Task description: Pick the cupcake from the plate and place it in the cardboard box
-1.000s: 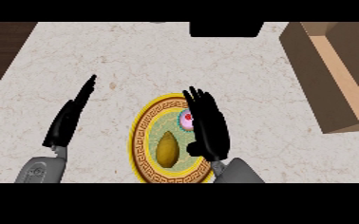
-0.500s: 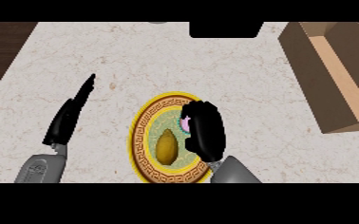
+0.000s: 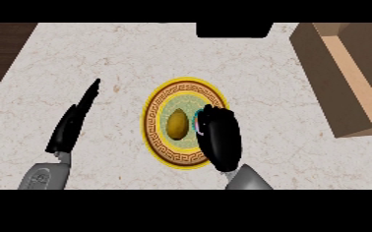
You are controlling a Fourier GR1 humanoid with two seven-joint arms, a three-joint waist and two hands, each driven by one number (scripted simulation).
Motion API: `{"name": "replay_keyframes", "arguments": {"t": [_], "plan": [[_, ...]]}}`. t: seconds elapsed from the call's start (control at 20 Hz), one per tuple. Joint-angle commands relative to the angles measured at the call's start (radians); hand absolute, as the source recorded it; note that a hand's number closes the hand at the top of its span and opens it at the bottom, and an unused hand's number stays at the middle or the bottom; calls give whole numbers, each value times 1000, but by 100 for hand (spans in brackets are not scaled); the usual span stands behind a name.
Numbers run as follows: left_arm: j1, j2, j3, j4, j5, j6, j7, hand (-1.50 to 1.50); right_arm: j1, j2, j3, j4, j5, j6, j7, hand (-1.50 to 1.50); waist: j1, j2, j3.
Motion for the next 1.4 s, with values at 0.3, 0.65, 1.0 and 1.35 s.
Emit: {"name": "replay_keyframes", "arguments": {"t": [0.3,0.65,1.0,1.35], "plan": [[33,1,-5,-20,-9,2,-16,0,14,-403,-85,-207,-451,499,-372,150,-9,-2,-1],[-4,14,33,25,7,-6,-24,0,-43,-596,-358,-524,-567,668,-319,150,-17,-2,0],[-9,5,35,45,-8,6,-43,0,51,-707,-608,-718,-678,798,-223,150,-20,0,0],[-18,-6,17,3,-13,-12,8,0,-3,-745,-876,-536,-798,814,-308,150,-3,3,1]]}}
